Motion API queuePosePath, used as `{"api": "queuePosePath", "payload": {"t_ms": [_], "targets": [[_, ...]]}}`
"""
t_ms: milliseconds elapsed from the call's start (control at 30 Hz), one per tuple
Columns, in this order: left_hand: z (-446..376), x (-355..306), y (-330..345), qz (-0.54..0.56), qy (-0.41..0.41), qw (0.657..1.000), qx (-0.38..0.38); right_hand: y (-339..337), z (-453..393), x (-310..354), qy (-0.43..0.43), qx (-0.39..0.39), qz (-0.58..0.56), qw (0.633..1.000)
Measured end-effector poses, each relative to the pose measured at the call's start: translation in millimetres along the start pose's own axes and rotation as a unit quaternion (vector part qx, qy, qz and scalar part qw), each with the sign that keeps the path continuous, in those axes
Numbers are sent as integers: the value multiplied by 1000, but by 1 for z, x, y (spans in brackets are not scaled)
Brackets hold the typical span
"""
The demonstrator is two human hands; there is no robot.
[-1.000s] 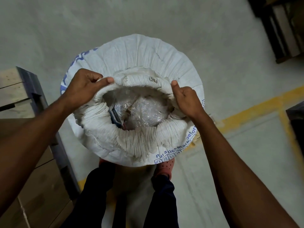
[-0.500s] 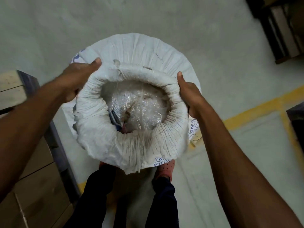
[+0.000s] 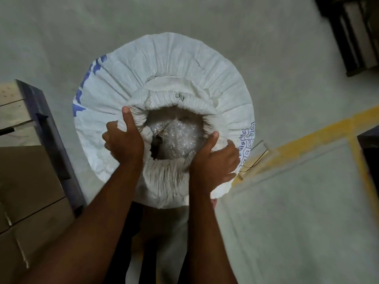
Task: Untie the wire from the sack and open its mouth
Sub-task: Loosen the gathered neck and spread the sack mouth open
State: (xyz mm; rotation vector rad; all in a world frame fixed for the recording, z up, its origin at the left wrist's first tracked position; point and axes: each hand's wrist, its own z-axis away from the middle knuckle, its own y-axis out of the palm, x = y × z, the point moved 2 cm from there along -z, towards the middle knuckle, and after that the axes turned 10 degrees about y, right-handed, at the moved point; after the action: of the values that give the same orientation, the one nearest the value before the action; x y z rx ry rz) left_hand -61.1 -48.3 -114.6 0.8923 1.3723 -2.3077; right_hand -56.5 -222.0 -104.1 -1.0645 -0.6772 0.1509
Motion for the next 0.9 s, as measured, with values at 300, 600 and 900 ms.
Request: {"api": "queuePosePath", "payload": {"t_ms": [300,600,900], "targets": [[-34,-17,9,119,97,986,-62,23,-4,15,105,18,-228,968],[-63,-24,-77,-49,111,969,216,-23,-64,22,125,385,-5,914],[-48,-14,-60,16,155,977,146,-24,-57,21,100,352,-18,931]]}}
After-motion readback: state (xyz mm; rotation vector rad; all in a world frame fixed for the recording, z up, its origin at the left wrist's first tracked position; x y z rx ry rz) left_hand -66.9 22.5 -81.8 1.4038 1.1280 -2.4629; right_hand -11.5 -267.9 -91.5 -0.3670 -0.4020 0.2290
